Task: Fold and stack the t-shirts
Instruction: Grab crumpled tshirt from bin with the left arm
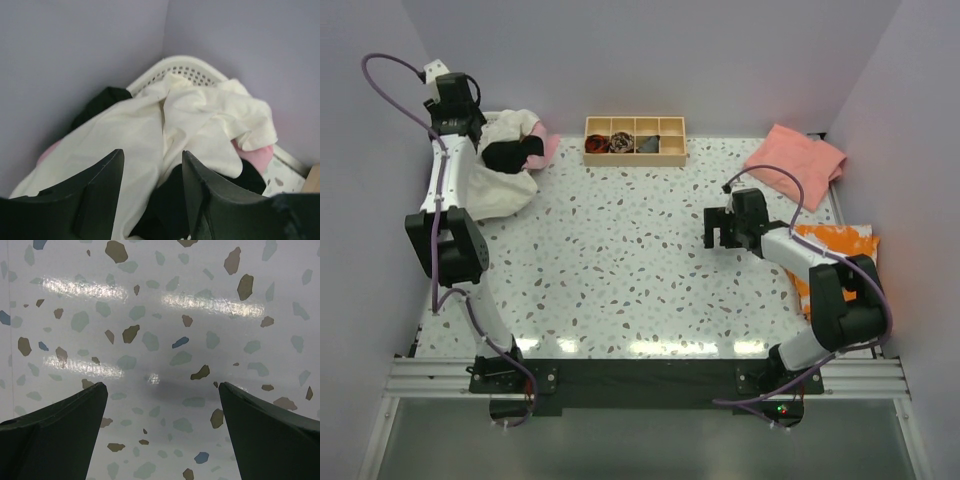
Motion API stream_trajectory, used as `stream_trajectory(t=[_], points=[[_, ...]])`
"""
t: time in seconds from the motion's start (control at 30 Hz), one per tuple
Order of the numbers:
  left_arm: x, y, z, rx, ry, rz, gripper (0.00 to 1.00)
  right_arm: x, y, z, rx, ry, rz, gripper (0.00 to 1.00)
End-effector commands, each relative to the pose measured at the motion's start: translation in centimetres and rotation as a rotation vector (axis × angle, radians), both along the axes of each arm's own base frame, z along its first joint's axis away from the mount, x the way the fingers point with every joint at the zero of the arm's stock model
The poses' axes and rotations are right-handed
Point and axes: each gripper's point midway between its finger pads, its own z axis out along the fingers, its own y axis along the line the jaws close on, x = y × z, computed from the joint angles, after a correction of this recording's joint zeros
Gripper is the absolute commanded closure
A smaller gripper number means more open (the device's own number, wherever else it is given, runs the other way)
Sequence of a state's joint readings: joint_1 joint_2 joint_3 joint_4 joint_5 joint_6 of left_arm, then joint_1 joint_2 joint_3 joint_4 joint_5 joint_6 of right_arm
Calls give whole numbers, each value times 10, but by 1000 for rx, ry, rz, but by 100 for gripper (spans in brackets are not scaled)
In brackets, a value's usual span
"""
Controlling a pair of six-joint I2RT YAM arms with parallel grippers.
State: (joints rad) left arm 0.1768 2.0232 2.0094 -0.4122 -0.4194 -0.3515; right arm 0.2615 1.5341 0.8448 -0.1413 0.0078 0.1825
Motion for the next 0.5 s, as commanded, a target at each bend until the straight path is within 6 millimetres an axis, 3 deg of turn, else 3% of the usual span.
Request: stream_trajectory(t=[0.0,0.07,0.33,0.43,0.47], points=[[-20,-14,-23,-71,35,-35,44,14,4,10,22,-40,-5,1],[-29,-17,-32,-81,41,-39,44,14,4,10,23,-39,-6,1],[-98,-40,-74,-166,94,-42,51,12,10,9,51,-32,10,1],[-111,-39,-84,-159,113,-23,60,12,12,10,62,-36,15,1],[-112,-39,-87,-160,123,-21,72,12,12,11,66,-40,15,1]])
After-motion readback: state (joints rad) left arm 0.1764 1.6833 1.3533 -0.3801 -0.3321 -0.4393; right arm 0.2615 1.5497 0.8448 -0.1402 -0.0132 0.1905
